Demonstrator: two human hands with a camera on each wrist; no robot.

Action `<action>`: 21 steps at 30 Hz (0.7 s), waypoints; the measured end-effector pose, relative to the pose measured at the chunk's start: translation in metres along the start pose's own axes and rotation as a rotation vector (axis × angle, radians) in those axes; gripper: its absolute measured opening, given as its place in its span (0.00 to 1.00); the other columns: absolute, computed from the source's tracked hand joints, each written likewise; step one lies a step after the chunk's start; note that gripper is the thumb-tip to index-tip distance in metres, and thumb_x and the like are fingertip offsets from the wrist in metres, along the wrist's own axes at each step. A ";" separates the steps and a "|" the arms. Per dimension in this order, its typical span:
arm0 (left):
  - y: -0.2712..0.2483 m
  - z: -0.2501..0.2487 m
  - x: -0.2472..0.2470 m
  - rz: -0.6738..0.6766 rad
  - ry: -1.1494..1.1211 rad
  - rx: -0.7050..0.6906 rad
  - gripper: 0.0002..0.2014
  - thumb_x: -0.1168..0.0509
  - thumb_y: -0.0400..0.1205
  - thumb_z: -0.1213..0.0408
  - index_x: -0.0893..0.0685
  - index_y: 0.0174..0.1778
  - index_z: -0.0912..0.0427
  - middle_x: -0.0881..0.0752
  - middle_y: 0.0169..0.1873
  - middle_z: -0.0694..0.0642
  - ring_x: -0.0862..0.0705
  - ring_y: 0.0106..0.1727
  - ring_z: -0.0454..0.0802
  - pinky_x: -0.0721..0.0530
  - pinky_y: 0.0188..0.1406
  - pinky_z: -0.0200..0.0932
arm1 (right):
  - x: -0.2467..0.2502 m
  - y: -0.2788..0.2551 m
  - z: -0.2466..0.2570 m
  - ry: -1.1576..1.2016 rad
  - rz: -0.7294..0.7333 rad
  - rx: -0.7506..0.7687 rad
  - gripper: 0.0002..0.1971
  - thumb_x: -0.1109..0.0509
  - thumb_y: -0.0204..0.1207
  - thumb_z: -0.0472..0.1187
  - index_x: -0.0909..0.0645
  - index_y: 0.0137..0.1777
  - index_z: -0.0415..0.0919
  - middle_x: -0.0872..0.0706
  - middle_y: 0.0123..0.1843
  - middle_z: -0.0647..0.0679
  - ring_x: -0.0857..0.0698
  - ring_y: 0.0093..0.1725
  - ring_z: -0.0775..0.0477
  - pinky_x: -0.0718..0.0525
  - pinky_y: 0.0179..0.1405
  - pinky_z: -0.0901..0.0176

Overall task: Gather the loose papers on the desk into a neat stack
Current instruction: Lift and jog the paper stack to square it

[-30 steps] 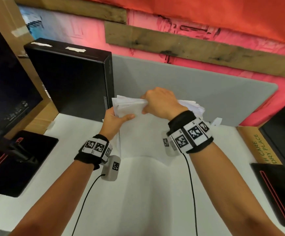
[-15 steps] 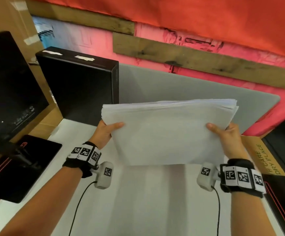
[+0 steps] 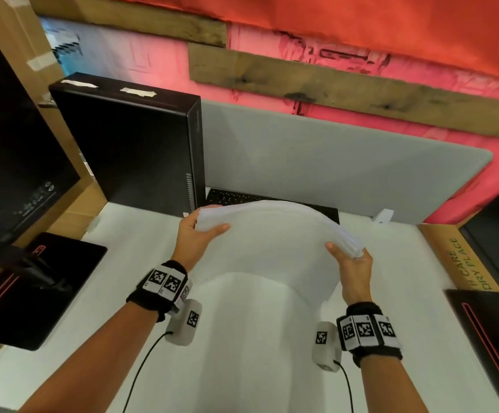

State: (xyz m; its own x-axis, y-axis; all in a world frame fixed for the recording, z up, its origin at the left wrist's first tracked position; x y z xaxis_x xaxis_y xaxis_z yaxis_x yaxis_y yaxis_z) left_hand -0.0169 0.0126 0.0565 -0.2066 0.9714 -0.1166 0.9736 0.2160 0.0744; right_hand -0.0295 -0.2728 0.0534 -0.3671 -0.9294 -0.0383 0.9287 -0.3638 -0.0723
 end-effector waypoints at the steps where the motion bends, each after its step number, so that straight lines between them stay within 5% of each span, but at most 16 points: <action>1: 0.000 0.005 0.003 0.000 0.007 0.028 0.16 0.28 0.70 0.76 0.16 0.46 0.51 0.13 0.43 0.49 0.14 0.45 0.44 0.14 0.41 0.32 | 0.002 0.001 -0.001 -0.018 0.007 -0.015 0.17 0.26 0.69 0.31 0.18 0.58 0.39 0.13 0.49 0.48 0.13 0.50 0.47 0.15 0.52 0.57; 4: 0.004 0.009 0.007 -0.004 0.000 0.091 0.14 0.27 0.71 0.75 0.16 0.48 0.54 0.12 0.44 0.51 0.12 0.43 0.43 0.13 0.44 0.35 | 0.007 0.007 -0.001 -0.045 0.022 -0.025 0.16 0.25 0.69 0.32 0.17 0.57 0.38 0.12 0.48 0.48 0.13 0.49 0.47 0.15 0.54 0.55; 8: 0.013 0.011 0.011 0.030 0.011 0.123 0.14 0.27 0.71 0.75 0.15 0.48 0.54 0.12 0.43 0.50 0.11 0.41 0.39 0.13 0.41 0.33 | 0.008 0.010 0.013 -0.131 0.030 0.047 0.10 0.24 0.66 0.30 0.18 0.44 0.42 0.15 0.41 0.48 0.17 0.41 0.48 0.19 0.41 0.62; 12: 0.018 0.020 0.015 0.052 0.029 0.193 0.16 0.26 0.70 0.74 0.16 0.50 0.56 0.12 0.46 0.51 0.12 0.45 0.43 0.13 0.45 0.38 | 0.009 0.015 0.039 -0.681 0.074 0.163 0.11 0.21 0.65 0.39 0.16 0.47 0.44 0.15 0.42 0.47 0.18 0.42 0.45 0.24 0.37 0.64; 15: 0.020 0.022 0.016 0.064 0.009 0.206 0.14 0.27 0.70 0.75 0.15 0.48 0.55 0.10 0.40 0.46 0.11 0.40 0.38 0.13 0.39 0.32 | -0.007 0.020 0.057 -1.138 0.203 0.291 0.13 0.23 0.68 0.47 0.16 0.52 0.47 0.12 0.44 0.45 0.17 0.44 0.42 0.23 0.42 0.57; 17: 0.021 0.023 0.020 0.075 0.012 0.208 0.14 0.27 0.70 0.75 0.15 0.46 0.54 0.09 0.35 0.44 0.11 0.39 0.36 0.15 0.37 0.30 | -0.031 0.026 0.064 -1.173 0.341 0.375 0.12 0.26 0.71 0.49 0.16 0.53 0.47 0.10 0.46 0.46 0.17 0.44 0.44 0.23 0.44 0.57; 21: 0.024 0.025 0.023 0.081 0.027 0.232 0.15 0.26 0.69 0.73 0.16 0.48 0.54 0.12 0.45 0.51 0.13 0.47 0.43 0.16 0.46 0.37 | -0.085 0.032 0.061 -1.204 0.602 0.477 0.17 0.32 0.76 0.51 0.18 0.62 0.46 0.11 0.54 0.43 0.15 0.54 0.39 0.19 0.55 0.51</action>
State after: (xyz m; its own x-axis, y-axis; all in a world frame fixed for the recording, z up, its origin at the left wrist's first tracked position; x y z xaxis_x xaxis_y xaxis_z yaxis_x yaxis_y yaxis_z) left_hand 0.0039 0.0376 0.0308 -0.1260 0.9877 -0.0930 0.9828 0.1115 -0.1475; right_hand 0.0342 -0.2089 0.1151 0.1271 -0.3447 0.9301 0.9414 0.3373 -0.0036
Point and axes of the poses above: each hand's wrist, its own y-axis towards the middle knuckle, its own x-axis out of the back of the hand, z = x × y, the point moved 1 cm from there along y, towards the middle knuckle
